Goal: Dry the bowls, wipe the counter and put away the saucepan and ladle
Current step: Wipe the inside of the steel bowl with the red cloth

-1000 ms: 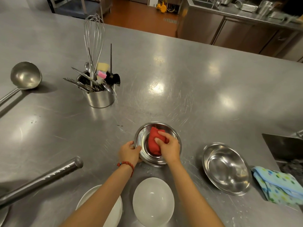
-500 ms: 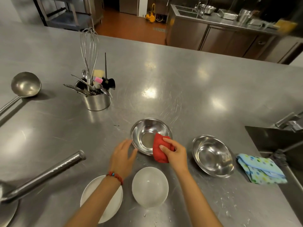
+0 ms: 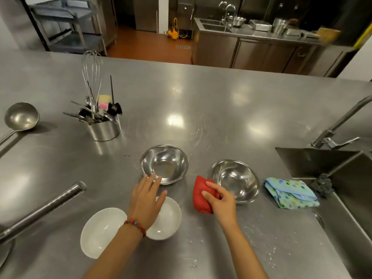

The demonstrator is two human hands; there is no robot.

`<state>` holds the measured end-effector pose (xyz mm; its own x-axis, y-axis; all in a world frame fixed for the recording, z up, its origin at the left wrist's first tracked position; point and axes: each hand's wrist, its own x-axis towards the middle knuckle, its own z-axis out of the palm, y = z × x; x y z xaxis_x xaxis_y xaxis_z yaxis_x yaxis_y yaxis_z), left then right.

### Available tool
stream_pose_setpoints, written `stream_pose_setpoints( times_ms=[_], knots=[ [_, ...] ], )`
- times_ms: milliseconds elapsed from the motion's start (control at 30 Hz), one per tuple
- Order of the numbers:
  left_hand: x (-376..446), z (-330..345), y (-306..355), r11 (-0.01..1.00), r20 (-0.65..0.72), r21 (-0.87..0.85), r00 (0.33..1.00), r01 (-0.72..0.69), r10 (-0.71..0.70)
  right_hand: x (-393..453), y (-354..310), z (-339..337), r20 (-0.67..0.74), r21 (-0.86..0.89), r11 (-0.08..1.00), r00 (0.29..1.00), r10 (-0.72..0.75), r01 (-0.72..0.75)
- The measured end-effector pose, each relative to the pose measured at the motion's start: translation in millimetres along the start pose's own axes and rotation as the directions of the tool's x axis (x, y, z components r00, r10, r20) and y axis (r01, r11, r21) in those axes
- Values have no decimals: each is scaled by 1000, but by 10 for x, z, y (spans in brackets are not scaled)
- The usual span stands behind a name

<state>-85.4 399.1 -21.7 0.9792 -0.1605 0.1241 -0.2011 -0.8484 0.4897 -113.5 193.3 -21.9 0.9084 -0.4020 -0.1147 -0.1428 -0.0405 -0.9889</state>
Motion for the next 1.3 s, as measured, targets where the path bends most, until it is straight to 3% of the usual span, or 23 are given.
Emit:
stream_pose_setpoints(
  times_ms=[233, 500, 967, 1300],
  knots=[
    [-214, 338, 858, 1000, -64, 21, 998, 14, -12, 168, 93, -860, 53, 85, 996, 998, 24, -28],
    [-353, 846, 1852, 996, 51, 44, 996, 75, -77, 382, 140, -1858, 101, 62, 998, 994, 27, -33],
    [132, 1225, 2541, 985, 101, 64, 983, -161, 154, 819, 159, -2652, -74, 33, 999, 996, 43, -41],
    [736, 1740, 3028, 985, 15, 123, 992, -125, 124, 1890, 207, -3200, -40, -22, 999, 998, 46, -46]
  ],
)
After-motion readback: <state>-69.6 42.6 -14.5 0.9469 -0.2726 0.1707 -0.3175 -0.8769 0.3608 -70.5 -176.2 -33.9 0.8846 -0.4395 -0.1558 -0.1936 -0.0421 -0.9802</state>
